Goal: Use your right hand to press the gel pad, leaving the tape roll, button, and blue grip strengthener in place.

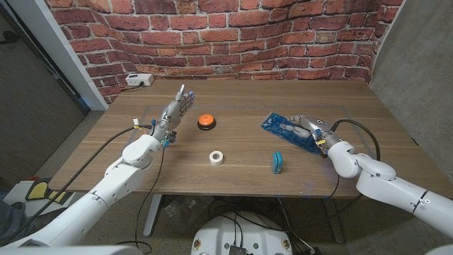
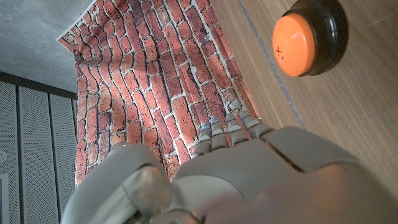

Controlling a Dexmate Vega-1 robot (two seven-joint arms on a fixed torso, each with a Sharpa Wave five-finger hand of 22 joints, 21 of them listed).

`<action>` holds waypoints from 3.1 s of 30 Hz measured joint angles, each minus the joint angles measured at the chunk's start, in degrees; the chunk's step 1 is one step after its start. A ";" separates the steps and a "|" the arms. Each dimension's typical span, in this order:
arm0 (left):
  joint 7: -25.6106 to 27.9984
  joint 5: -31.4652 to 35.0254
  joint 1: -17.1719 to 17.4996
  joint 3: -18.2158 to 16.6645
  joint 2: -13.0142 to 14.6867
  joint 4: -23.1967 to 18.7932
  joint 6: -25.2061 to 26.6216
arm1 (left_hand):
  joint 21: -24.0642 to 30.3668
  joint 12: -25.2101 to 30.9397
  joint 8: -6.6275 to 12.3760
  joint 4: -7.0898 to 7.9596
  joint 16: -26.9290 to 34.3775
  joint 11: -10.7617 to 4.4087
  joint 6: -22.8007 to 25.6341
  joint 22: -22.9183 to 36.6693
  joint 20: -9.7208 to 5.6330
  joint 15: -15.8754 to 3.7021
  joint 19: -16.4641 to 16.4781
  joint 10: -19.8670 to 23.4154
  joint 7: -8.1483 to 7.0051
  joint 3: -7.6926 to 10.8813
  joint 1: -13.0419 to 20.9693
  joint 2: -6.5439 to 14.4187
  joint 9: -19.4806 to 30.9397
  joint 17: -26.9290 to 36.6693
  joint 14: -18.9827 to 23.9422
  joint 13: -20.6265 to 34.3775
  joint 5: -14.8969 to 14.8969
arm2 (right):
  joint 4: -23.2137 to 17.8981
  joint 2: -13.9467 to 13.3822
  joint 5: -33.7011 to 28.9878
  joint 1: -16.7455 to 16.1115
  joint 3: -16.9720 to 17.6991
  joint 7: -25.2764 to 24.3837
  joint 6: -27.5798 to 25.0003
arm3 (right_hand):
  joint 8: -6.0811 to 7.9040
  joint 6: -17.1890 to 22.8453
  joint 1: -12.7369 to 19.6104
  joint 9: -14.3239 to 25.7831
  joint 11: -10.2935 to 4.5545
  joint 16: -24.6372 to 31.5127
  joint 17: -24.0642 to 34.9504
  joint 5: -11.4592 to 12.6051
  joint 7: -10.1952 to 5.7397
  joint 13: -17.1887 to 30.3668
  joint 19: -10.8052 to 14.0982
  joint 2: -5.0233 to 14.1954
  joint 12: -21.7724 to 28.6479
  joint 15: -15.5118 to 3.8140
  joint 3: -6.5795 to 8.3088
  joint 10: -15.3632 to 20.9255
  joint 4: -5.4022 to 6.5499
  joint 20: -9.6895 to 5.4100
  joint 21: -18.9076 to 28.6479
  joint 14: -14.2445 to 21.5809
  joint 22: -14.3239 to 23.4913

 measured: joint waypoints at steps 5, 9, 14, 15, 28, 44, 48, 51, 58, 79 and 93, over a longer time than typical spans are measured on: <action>0.00 0.01 0.05 -0.02 0.02 -0.02 -0.02 | 0.00 0.00 0.00 0.00 0.00 0.00 0.00 0.00 0.00 0.00 0.00 0.00 0.00 0.00 0.00 0.00 0.00 0.00 0.00 0.00 0.00 | -0.01 0.14 0.52 -0.52 0.64 -0.69 0.65 | -0.31 -1.88 0.00 0.00 0.40 0.26 -0.08 0.00 0.94 0.00 0.45 0.00 0.00 -0.17 0.00 -0.42 0.00 -1.67 0.23 0.17 0.00; 0.00 0.01 0.08 -0.05 0.09 -0.05 -0.03 | 0.00 0.00 0.00 -0.16 0.00 0.00 0.02 0.00 0.00 0.00 0.00 0.00 -0.02 -0.15 0.00 0.00 0.00 0.00 0.00 0.00 0.00 | -0.01 0.22 1.14 -0.78 1.03 -1.38 1.39 | -0.53 -2.84 0.00 0.00 0.71 0.47 -0.15 0.00 1.21 0.00 0.86 0.00 0.00 -0.35 0.00 -0.72 0.00 -2.08 0.47 0.35 0.00; -0.01 0.02 0.09 -0.10 0.24 -0.16 -0.06 | 0.00 0.00 0.00 -0.16 0.00 0.00 0.31 0.00 0.00 0.00 0.00 0.00 -0.31 -0.16 0.00 0.00 0.00 0.00 0.00 0.00 0.00 | 0.00 0.36 1.88 -1.37 1.86 -2.34 2.03 | -0.53 -3.48 0.00 0.00 0.71 0.68 -0.15 0.00 1.66 0.00 1.17 0.00 0.00 -0.37 0.24 -0.72 -0.24 -2.39 0.47 1.00 0.00; -0.02 0.02 0.09 -0.11 0.24 -0.16 -0.06 | 0.00 0.00 0.00 -0.16 0.00 0.00 0.31 0.00 0.00 0.00 0.00 0.00 -0.31 -0.16 0.00 0.00 0.00 0.00 0.00 0.00 0.00 | 0.00 0.40 1.94 -1.50 2.06 -2.39 2.07 | -0.53 -3.47 0.00 0.00 0.71 0.68 -0.15 0.00 1.66 0.00 1.27 0.00 0.00 -0.44 0.24 -0.72 -0.24 -2.49 0.47 1.07 0.00; -0.49 0.03 0.08 -0.16 0.35 -0.21 -0.17 | 0.00 0.00 0.00 -0.16 0.00 0.00 0.31 0.00 0.22 0.00 -0.22 0.00 -0.31 -0.16 0.18 0.18 0.00 0.00 0.00 0.00 0.00 | 0.53 1.97 5.63 -2.71 4.67 -4.93 5.60 | 0.59 -1.96 0.30 -0.01 1.04 0.68 -0.14 0.00 2.27 0.00 2.11 0.30 0.27 -0.48 0.56 -0.37 -0.56 -2.88 0.89 1.73 -0.26; -0.56 -0.02 0.49 -0.48 0.44 -0.24 -1.00 | 0.00 0.00 0.00 -0.08 0.00 0.00 0.31 0.00 0.21 0.00 -0.21 0.00 -0.31 -0.55 0.17 0.17 0.00 0.00 0.00 0.00 0.00 | 2.84 4.96 10.88 -2.47 6.70 -6.82 12.26 | 2.21 2.24 0.61 0.20 1.33 0.67 -0.14 0.00 2.46 0.00 2.52 -0.01 0.90 -0.50 0.56 -0.08 -0.55 -2.67 0.89 2.84 -0.27; -0.55 -0.02 0.60 -0.52 0.40 -0.26 -1.19 | 0.00 0.00 0.00 -0.08 0.00 0.00 0.31 0.00 0.21 0.00 -0.21 0.00 -0.31 -0.55 0.17 0.17 0.00 0.00 0.00 0.00 0.00 | 3.56 5.73 12.38 -2.16 7.11 -6.83 14.09 | 1.60 1.10 0.61 0.20 1.47 0.67 -0.14 0.00 2.41 0.00 2.52 -0.01 1.12 -0.43 0.55 0.07 -0.55 -2.67 0.89 2.90 -0.27; -0.55 -0.02 0.63 -0.52 0.36 -0.27 -1.32 | 0.00 0.00 0.00 -0.08 0.00 0.00 0.31 0.00 0.21 0.00 -0.21 -0.01 -0.31 -0.55 0.17 0.17 0.00 0.00 0.00 0.00 0.00 | 4.02 6.20 13.46 -2.02 7.43 -6.74 15.32 | 1.38 0.92 0.61 0.19 1.63 0.67 -0.14 0.00 2.56 -0.01 2.82 -0.01 1.12 -0.43 0.55 0.22 -0.55 -2.36 0.89 2.90 -0.27; -0.55 0.00 0.68 -0.54 0.34 -0.27 -1.39 | 0.00 0.00 0.00 -0.08 0.00 0.00 0.31 0.00 0.21 0.00 -0.21 0.00 -0.31 -0.55 0.17 0.17 0.00 0.00 0.00 0.00 0.00 | 5.76 7.88 17.42 -1.70 8.36 -5.62 18.88 | 1.36 0.32 0.61 0.19 1.63 0.67 -0.13 0.00 2.56 -0.01 2.91 -0.01 1.12 -0.30 0.55 0.22 -0.55 -2.27 0.89 3.04 -0.27; -0.58 -0.08 0.97 -0.79 0.46 -0.29 -1.45 | 0.00 0.00 0.00 -0.08 0.00 0.00 0.31 0.00 0.21 0.00 -0.21 -0.01 -0.31 -1.04 0.17 0.17 -0.14 0.00 0.00 0.00 0.00 | 12.71 13.29 29.36 -0.41 10.85 -0.51 27.87 | 0.70 -1.32 0.61 0.18 1.83 0.90 -0.13 0.00 3.60 -0.01 3.54 0.00 1.12 0.28 0.55 1.06 -0.55 -2.26 0.89 3.62 -0.26; -0.59 -0.12 1.15 -0.85 0.64 -0.62 -1.21 | 0.00 0.00 0.00 -0.08 0.00 0.00 0.31 0.00 0.20 0.00 -0.21 -0.01 -0.31 -1.03 0.33 0.33 -0.14 0.00 0.00 0.00 0.00 | 16.74 16.06 42.43 0.78 11.65 6.67 34.08 | 0.70 -1.85 0.61 0.04 1.83 0.90 -0.13 0.00 4.13 -0.01 3.54 -0.01 1.12 0.28 0.30 1.05 -0.30 -2.26 0.89 3.62 -0.25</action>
